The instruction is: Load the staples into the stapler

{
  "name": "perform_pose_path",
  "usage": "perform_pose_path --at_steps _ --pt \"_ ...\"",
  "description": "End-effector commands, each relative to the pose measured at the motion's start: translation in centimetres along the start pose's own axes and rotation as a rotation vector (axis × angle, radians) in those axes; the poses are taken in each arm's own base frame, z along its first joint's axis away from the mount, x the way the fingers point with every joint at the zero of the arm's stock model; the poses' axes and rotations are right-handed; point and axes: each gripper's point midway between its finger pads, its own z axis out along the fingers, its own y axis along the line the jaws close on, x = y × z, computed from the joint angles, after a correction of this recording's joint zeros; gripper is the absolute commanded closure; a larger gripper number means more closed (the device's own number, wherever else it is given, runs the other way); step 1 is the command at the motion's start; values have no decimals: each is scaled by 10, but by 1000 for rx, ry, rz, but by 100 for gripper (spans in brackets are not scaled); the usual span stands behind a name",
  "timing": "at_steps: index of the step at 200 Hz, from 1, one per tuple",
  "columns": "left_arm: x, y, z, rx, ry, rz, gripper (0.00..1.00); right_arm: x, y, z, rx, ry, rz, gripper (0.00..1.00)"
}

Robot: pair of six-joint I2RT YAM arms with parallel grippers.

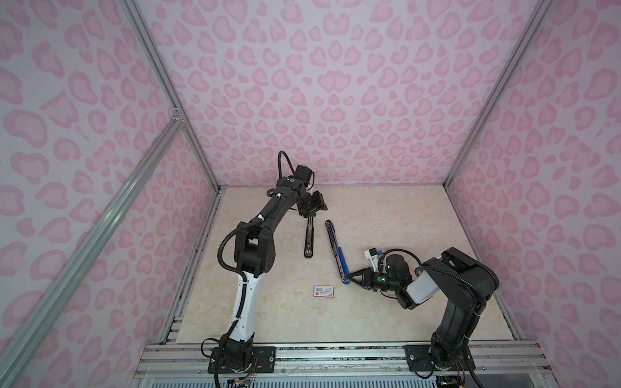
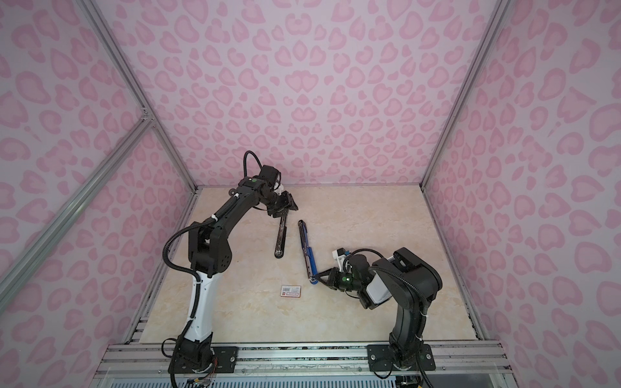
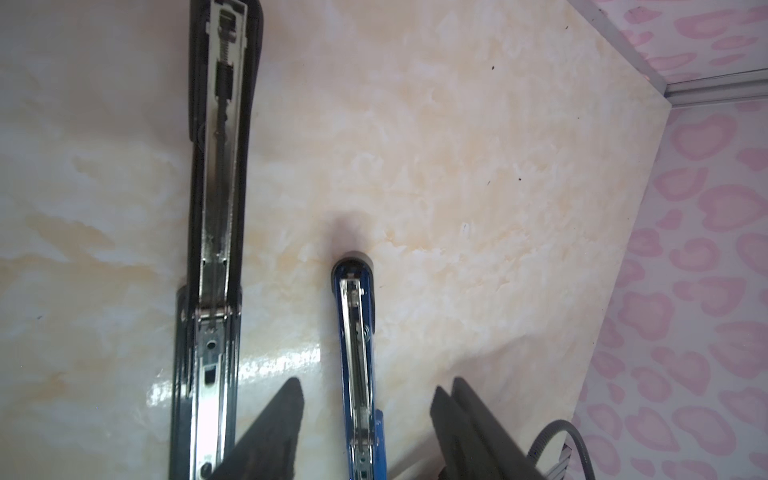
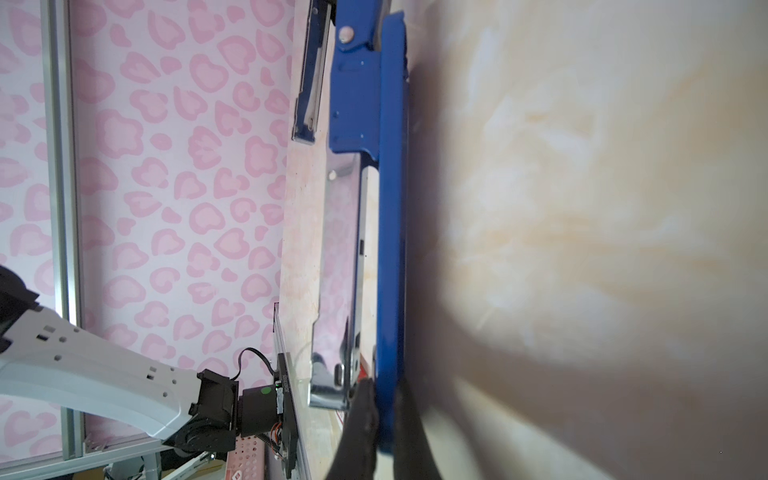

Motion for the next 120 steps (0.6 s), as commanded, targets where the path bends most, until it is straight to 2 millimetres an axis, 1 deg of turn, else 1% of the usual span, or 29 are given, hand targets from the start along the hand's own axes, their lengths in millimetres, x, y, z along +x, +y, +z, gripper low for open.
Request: perform_pose_path --at_steps 1,3,8,11,23,40,57,70,86,96,102,104,107,120 --pt "3 -6 -23 39 -71 7 41 -12 -20 3 78 -53 103 100" --pt "5 -3 -22 34 -69 4 41 -14 -21 4 78 -55 107 100" --pt "8 -4 -28 40 -80 7 41 -16 -20 6 76 -58 113 100" --pt "12 0 -28 36 -77 4 41 -17 -20 7 75 -59 116 100" --pt "22 4 -36 45 -89 1 41 -25 -18 12 63 -68 128 100" --pt "37 14 -43 35 -87 -1 41 -34 -14 16 44 -80 144 100" --pt "51 25 -47 18 -93 -4 41 -48 -7 18 17 -106 160 100" --pt "63 36 -47 7 -89 -13 42 -58 -4 18 2 -125 176 100" --pt "75 42 -46 13 -79 -27 42 -68 -1 18 -12 -139 196 100" --pt "81 47 -45 15 -74 -37 42 -73 0 20 -20 -141 214 100" --pt "80 45 -48 23 -85 -37 42 -74 -1 20 -21 -139 231 100" --pt "85 50 -45 12 -74 -43 42 -75 -1 20 -21 -138 238 100" --pt "88 53 -44 9 -71 -47 42 -75 -1 21 -24 -138 245 100" --pt "91 57 -45 5 -80 -53 42 -77 -3 21 -32 -141 279 100"
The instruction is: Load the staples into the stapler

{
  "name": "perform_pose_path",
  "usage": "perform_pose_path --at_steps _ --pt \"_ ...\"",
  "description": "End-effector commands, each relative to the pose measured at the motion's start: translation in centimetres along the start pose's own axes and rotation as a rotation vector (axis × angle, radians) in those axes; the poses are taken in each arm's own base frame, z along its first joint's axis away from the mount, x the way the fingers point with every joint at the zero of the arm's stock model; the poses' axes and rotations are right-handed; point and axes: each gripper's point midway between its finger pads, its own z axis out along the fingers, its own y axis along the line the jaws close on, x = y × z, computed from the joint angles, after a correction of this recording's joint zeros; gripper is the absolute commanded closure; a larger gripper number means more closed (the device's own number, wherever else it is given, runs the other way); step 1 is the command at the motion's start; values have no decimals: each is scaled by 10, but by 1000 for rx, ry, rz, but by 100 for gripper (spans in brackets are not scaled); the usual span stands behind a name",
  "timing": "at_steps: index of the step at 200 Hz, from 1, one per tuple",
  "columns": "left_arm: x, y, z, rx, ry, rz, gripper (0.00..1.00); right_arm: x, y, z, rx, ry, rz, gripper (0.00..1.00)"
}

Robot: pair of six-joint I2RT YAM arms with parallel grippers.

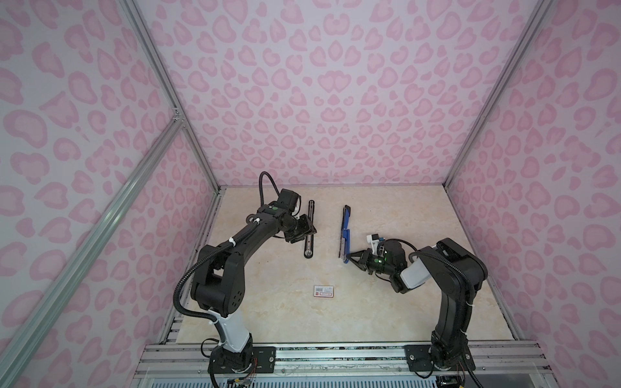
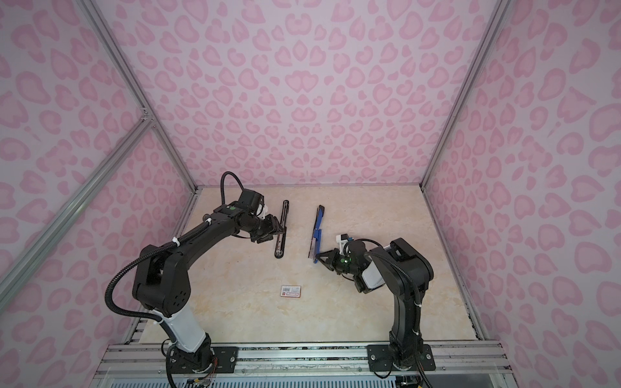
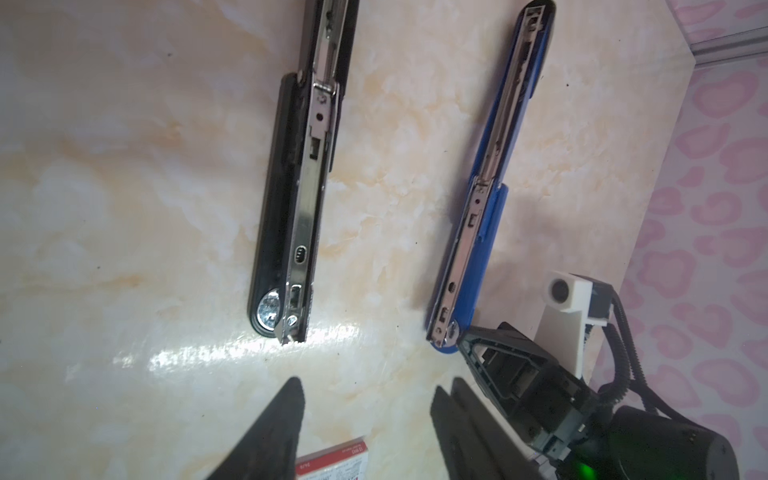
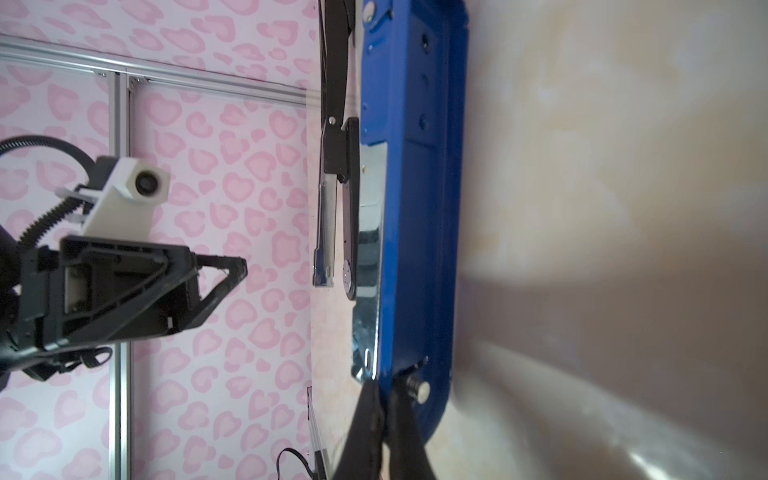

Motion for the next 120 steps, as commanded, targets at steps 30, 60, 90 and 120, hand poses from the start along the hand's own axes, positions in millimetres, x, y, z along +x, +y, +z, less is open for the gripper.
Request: perform_pose_path --at_steps 30,60,90,120 --pt "2 1 -1 25 -41 -6 42 -1 -9 0 -17 -2 143 100" --pt "8 -9 7 31 -21 30 42 3 -14 -4 -38 -10 160 100" --pt "16 -28 20 39 10 79 42 6 -32 -14 1 -35 189 100" --pt "22 -50 33 47 30 132 41 5 -44 -24 19 -64 222 100"
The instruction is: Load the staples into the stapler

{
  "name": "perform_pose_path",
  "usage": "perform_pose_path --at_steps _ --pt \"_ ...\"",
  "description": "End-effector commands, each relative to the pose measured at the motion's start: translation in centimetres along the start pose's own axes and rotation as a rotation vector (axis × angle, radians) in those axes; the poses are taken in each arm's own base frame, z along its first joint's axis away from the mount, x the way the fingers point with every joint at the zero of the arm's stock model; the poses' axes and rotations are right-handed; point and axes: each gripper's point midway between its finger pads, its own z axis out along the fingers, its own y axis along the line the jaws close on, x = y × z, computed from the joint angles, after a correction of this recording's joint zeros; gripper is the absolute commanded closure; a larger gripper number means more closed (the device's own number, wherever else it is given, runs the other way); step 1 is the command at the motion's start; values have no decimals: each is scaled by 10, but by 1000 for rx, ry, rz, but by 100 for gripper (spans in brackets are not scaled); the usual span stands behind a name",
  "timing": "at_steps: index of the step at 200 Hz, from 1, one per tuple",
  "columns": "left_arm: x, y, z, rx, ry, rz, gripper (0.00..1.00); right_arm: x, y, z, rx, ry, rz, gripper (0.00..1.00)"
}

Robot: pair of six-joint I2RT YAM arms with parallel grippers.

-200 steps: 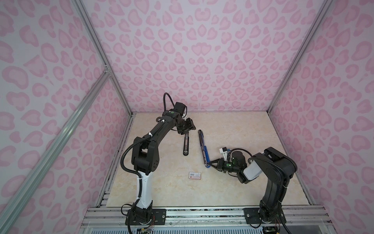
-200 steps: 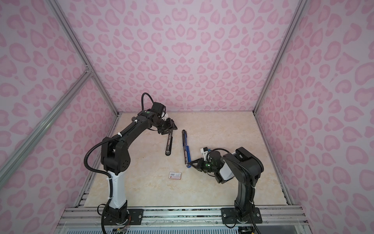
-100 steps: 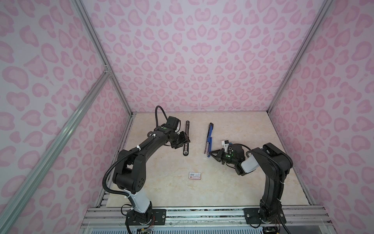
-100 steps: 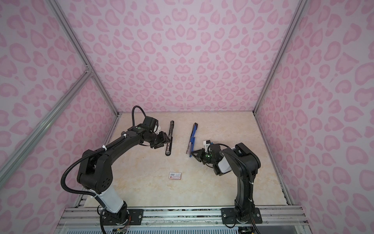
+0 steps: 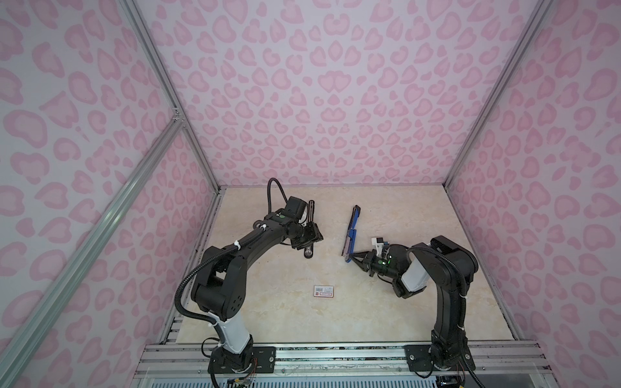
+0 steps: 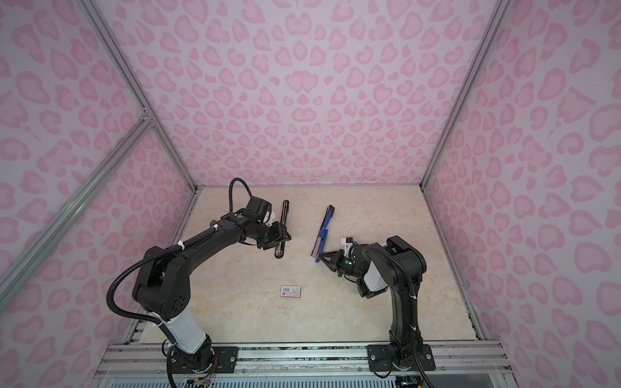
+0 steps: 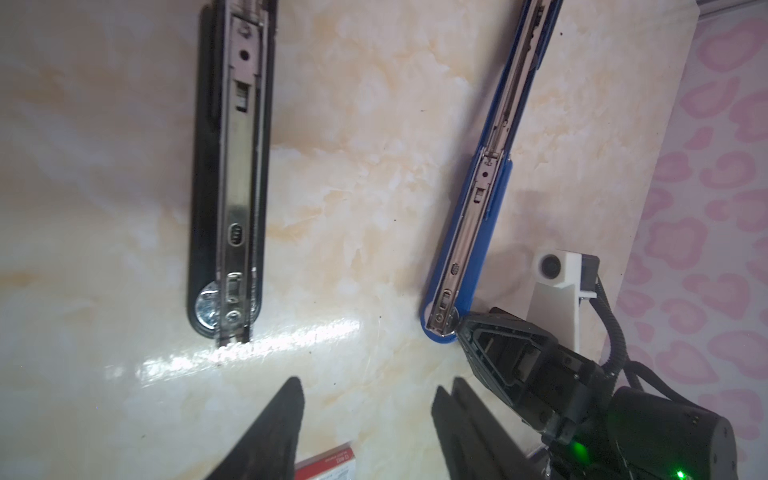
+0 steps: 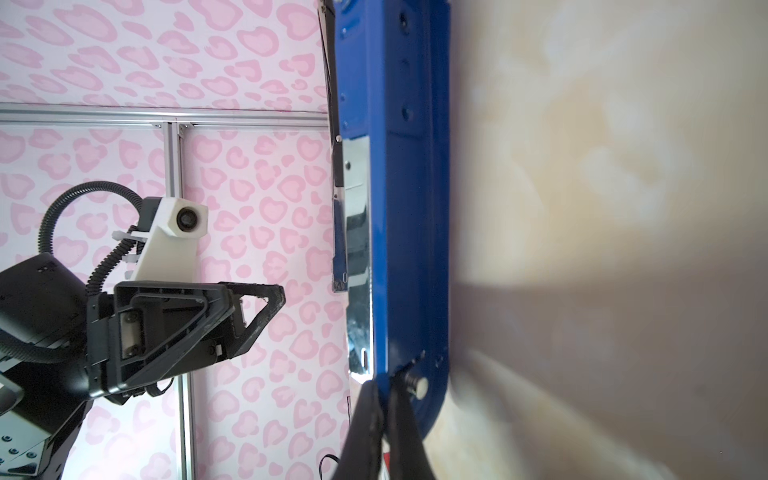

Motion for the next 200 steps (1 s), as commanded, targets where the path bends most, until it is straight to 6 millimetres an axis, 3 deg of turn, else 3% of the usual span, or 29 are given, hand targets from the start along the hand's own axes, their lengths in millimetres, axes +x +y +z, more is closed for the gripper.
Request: perform_pose_path --at_steps 1,63,100,170,200 --pt "-4 -19 8 21 -9 53 41 1 -30 -9 88 -30 112 100" --pt "13 -58 59 37 56 179 40 1 -34 -13 24 -40 156 100" --pt "16 -64 90 52 86 200 40 5 -33 -16 26 -34 133 100" --pt "28 -85 111 243 135 205 45 5 -33 -16 24 -28 128 100" --pt "34 -80 120 252 161 179 52 4 -30 -15 17 -25 123 100"
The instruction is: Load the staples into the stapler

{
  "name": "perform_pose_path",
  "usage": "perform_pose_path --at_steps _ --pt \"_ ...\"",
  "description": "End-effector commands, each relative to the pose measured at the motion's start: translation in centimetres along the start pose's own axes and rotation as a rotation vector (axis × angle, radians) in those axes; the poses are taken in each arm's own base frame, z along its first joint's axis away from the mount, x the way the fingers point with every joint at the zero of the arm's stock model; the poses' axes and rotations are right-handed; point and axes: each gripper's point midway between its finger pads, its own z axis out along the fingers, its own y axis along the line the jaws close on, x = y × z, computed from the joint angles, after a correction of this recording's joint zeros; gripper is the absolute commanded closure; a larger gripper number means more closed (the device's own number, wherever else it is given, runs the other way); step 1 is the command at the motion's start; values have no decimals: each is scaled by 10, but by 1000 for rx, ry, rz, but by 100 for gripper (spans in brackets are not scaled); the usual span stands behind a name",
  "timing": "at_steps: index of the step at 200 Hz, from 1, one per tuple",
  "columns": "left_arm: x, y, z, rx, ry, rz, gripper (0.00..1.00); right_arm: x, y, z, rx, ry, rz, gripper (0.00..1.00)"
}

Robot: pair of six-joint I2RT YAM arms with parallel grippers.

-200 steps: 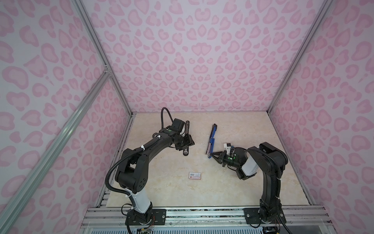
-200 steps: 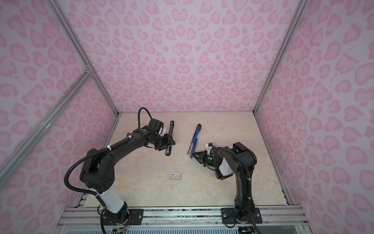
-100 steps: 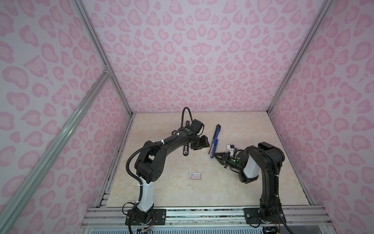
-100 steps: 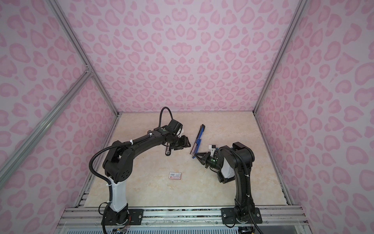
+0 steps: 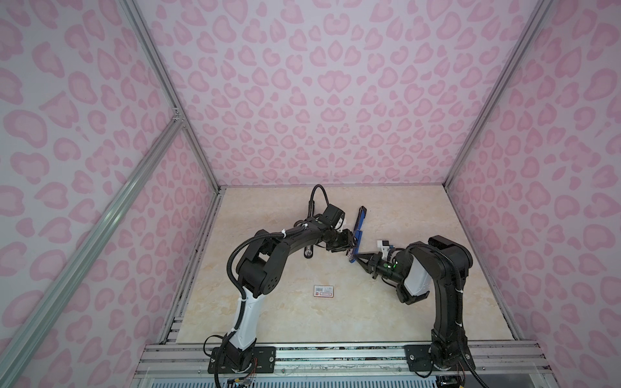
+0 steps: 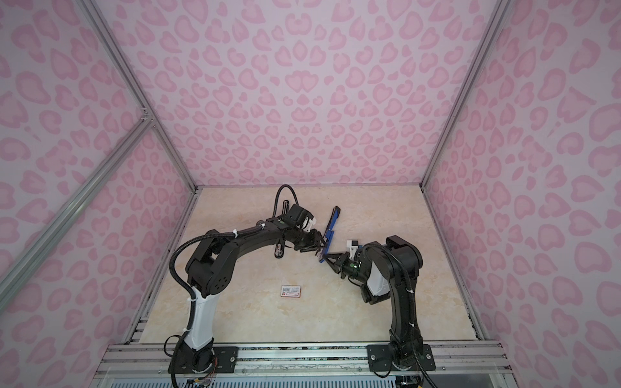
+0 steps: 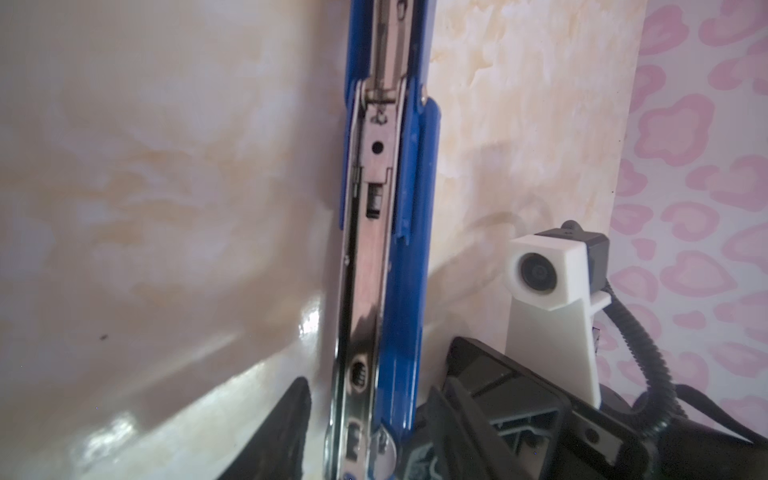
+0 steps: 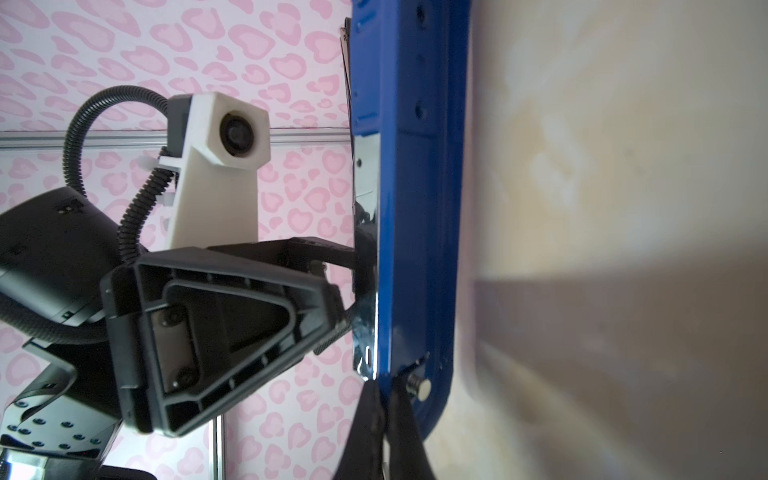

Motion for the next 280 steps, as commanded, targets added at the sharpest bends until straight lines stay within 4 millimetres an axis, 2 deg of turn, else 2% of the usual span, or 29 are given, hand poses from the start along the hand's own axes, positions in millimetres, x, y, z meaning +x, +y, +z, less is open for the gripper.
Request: perform_pose_path --at_steps 1,29,44,79,89,158,204,236,258,280 --pt "-2 -10 5 70 0 1 52 3 -23 -4 64 -9 74 100" --pt "-3 -12 2 74 -8 12 63 4 -23 -4 66 -6 74 100" --pt "-3 -14 0 76 -11 16 75 4 -24 -4 66 -6 73 100" --pt "-4 -13 -1 72 -13 18 89 4 -24 -5 67 -6 70 100" --pt "-3 -12 -1 66 -13 19 92 5 -24 -6 68 -7 70 94" --pt "-9 6 -22 -106 -70 59 95 4 -17 -13 56 -10 43 52" --pt "-16 32 -40 -299 -135 47 95 5 -20 -18 68 -15 43 52" --pt "-12 53 -39 -423 -118 0 95 5 -21 -20 72 -18 45 53" --pt "-8 52 -33 -437 -103 -20 92 5 -22 -22 75 -24 46 53" --pt "-6 45 -25 -437 -87 -4 81 4 -23 -24 78 -29 47 53"
